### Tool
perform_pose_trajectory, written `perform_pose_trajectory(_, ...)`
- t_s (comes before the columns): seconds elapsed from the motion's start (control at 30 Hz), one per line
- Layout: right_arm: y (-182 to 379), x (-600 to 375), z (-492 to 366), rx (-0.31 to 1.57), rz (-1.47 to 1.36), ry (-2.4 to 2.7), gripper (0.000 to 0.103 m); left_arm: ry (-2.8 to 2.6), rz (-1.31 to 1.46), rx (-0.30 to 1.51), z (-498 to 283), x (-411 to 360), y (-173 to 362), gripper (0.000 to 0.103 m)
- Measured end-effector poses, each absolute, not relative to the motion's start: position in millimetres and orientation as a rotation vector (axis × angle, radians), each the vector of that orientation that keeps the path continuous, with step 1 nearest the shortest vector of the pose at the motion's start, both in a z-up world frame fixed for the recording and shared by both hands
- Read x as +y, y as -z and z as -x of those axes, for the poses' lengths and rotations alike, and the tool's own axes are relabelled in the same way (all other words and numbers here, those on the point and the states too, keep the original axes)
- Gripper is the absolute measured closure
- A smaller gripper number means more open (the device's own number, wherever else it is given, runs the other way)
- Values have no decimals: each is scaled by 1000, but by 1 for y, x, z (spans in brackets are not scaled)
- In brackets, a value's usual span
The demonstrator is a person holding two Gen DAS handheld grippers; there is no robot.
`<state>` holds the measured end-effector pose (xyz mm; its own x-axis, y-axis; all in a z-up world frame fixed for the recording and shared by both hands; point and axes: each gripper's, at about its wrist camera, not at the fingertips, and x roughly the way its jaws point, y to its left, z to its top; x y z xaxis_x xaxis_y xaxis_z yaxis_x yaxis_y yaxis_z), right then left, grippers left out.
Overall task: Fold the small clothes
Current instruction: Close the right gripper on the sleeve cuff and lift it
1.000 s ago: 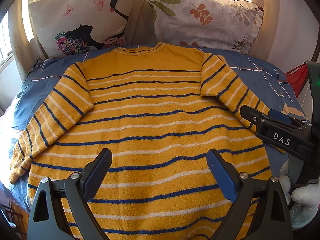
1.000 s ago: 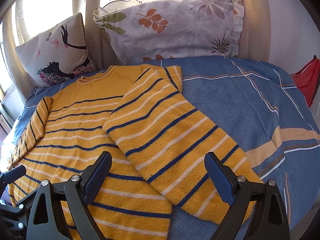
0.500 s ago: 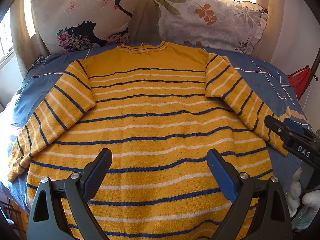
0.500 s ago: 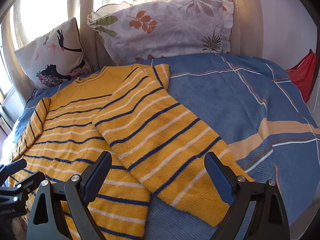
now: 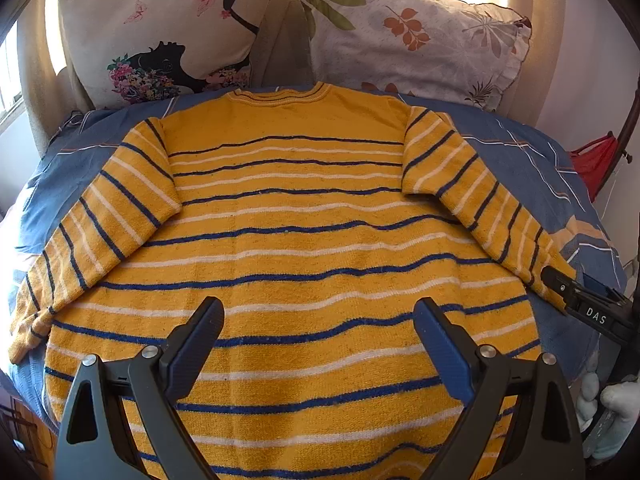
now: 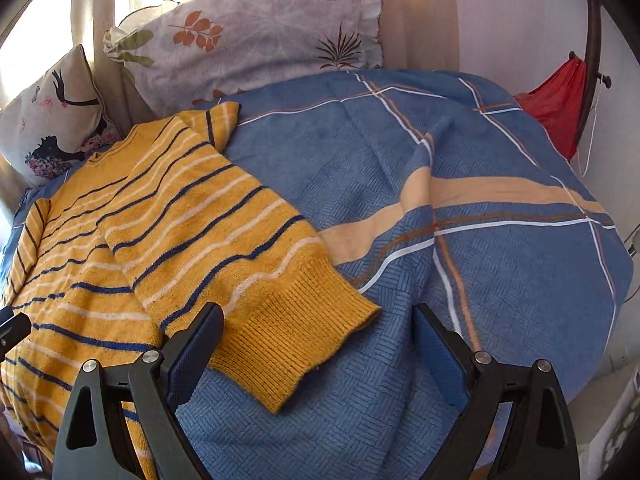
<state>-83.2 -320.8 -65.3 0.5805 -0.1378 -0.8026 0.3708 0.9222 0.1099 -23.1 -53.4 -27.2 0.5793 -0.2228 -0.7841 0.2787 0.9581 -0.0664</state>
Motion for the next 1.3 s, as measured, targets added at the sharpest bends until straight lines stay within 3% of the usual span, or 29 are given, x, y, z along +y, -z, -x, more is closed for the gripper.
perform_pose_trajectory(0.03,66,-318,82,900,-268,316,8,289,-57,910,21,-52,27,8)
perform_pose_trajectory(0.07,66,-316,81,887,-262,320,20,287,-49,913,20,-51,27,8)
perform_pose_trajectory(0.1,65,-314,82,872,-265,312,41,288,-45,916,20,-50,28,8)
perform_pose_trajectory(0.27,54,-333,86,835,-361,259,89,279,-35,897,18,-44,22,8)
perform_pose_trajectory(0.4,29,-382,98,752,-519,250,101,221,22,873,11,-17,13,8)
perform_pose_trajectory(0.6,-24,-445,112,649,-350,590,101,139,98,846,3,23,7,8)
perform_pose_trajectory(0.7,-35,-460,116,655,-422,538,98,124,124,845,1,32,7,8)
perform_pose_trajectory(0.73,-33,-457,114,664,-459,447,93,125,130,848,1,33,8,8)
perform_pose_trajectory(0.8,-17,-435,107,721,-529,250,48,137,132,852,2,31,10,8)
perform_pose_trajectory(0.83,-4,-423,103,755,-566,170,46,147,123,852,3,28,10,8)
perform_pose_trajectory(0.97,35,-375,94,856,-589,44,46,190,78,858,10,14,13,8)
perform_pose_trajectory(1.17,20,-347,69,792,-350,97,42,237,58,888,14,-2,21,8)
perform_pose_trajectory(1.3,48,-347,28,886,-279,78,41,238,44,878,20,-4,19,8)
